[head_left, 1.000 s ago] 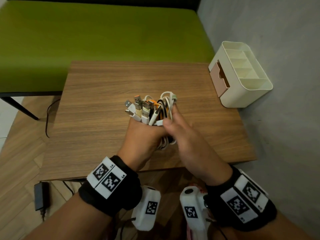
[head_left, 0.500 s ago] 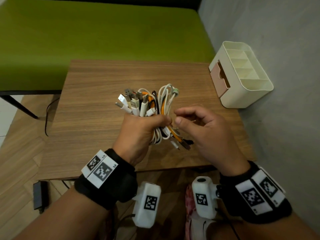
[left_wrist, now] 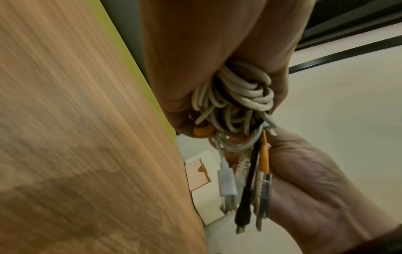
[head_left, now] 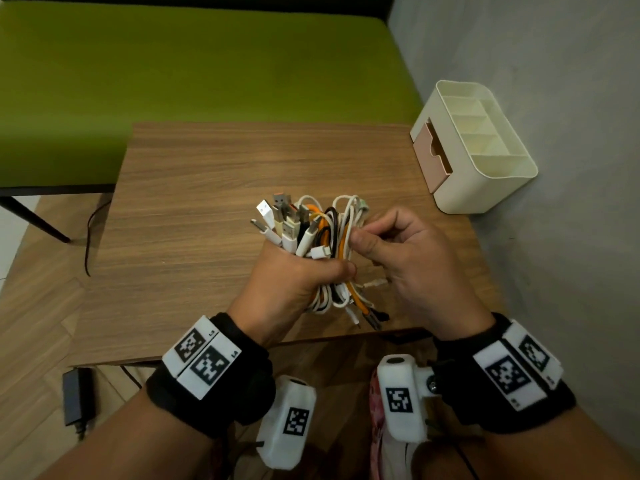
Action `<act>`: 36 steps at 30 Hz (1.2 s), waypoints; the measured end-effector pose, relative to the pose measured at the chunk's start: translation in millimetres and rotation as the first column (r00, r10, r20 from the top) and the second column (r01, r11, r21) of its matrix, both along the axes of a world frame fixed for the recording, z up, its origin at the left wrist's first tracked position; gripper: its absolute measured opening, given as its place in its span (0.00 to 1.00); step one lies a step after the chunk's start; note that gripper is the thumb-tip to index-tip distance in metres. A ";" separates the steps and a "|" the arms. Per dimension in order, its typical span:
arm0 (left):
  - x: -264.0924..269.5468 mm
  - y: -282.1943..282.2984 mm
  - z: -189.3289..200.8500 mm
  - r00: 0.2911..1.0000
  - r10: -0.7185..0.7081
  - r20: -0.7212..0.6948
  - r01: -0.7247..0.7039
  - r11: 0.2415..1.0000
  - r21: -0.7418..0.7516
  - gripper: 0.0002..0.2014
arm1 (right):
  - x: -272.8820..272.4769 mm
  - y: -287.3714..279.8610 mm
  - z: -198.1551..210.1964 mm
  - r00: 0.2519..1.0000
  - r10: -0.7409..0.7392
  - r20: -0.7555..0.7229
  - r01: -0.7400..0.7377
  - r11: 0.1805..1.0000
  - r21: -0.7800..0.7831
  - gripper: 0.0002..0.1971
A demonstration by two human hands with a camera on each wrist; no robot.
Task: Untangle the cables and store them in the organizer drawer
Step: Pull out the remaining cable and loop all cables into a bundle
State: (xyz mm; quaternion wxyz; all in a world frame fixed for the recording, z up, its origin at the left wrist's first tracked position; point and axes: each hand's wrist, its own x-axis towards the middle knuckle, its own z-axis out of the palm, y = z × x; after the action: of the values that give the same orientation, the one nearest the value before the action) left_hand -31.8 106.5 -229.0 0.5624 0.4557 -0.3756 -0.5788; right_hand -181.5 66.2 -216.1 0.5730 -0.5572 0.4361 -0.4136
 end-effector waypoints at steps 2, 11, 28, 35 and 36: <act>-0.4 0.1 -1.5 0.999 0.001 -0.044 0.001 1.000 0.027 0.19 | 1.3 0.9 -0.6 1.000 0.016 0.025 -0.016 1.000 0.018 0.05; 5.7 2.1 -0.5 0.978 -0.095 -0.183 0.103 0.994 0.033 0.21 | 6.3 10.3 2.1 0.996 0.063 -0.065 -0.062 0.998 0.013 0.08; 19.2 -11.8 1.5 0.968 0.238 -0.077 -0.236 0.971 0.031 0.12 | -2.4 13.3 15.6 0.903 0.194 -0.384 -0.235 0.970 -0.065 0.13; 17.7 -9.5 -2.3 0.960 0.174 -0.220 -0.161 0.984 0.075 0.08 | 8.2 18.5 1.6 0.818 0.135 -0.559 -0.289 0.937 -0.196 0.10; 17.7 -9.6 -2.9 0.955 0.168 -0.244 -0.151 0.985 0.087 0.08 | 8.9 18.8 0.9 0.822 0.131 -0.555 -0.287 0.936 -0.203 0.09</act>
State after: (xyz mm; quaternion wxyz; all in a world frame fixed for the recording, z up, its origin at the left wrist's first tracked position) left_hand -14.1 96.9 -231.9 0.6347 0.4262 -0.2438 -0.5967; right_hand -172.6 85.1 -215.2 0.3877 -0.7692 0.4510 -0.2335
